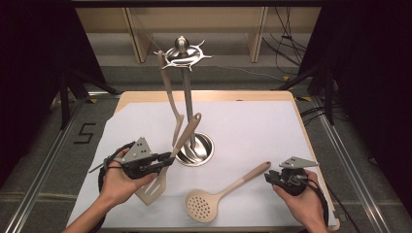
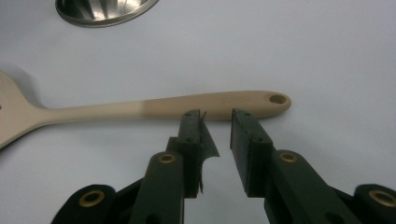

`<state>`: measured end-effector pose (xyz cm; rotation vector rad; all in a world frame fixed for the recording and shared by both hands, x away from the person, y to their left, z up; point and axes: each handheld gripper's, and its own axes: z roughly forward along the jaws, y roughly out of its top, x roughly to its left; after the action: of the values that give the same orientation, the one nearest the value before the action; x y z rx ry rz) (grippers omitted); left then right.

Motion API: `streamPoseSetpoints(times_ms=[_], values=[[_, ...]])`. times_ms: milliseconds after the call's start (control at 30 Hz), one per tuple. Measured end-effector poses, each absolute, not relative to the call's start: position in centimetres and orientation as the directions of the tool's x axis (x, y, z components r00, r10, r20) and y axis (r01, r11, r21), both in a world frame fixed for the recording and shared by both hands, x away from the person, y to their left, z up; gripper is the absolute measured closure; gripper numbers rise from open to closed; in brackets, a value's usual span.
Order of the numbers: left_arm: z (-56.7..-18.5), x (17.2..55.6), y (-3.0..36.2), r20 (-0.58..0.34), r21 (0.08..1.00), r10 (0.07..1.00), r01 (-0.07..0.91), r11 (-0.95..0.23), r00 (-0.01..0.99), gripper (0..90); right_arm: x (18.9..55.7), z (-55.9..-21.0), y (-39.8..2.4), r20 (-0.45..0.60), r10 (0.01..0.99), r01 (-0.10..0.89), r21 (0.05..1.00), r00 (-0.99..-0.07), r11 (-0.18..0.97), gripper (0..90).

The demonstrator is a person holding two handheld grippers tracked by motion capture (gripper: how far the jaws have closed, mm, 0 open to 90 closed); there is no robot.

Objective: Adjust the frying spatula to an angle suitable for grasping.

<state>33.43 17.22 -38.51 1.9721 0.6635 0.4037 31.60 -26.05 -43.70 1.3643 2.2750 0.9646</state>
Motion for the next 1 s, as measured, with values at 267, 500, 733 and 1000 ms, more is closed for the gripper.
streamPoseSetpoints(times_ms=[267,500,733,1000], values=[[-38.1,33.2,17.8,-0.006,0.908,0.611,0.261,-0.328,0.791,78.4,31.6,-43.7,-26.0,0.070,0.867,0.652,0.690,-0.493,0.314,74.0],[-37.3,33.1,18.4,0.016,0.918,0.618,0.233,-0.321,0.786,78.4,31.6,-43.7,-26.0,0.070,0.868,0.652,0.691,-0.492,0.313,74.1],[-36.9,33.0,19.0,0.012,0.928,0.631,0.227,-0.296,0.776,78.4,31.6,-43.7,-26.0,0.069,0.868,0.651,0.691,-0.492,0.314,74.1],[-36.6,32.8,19.9,0.012,0.934,0.643,0.221,-0.281,0.765,78.4,31.6,-43.7,-26.0,0.068,0.869,0.652,0.691,-0.491,0.314,74.1]])
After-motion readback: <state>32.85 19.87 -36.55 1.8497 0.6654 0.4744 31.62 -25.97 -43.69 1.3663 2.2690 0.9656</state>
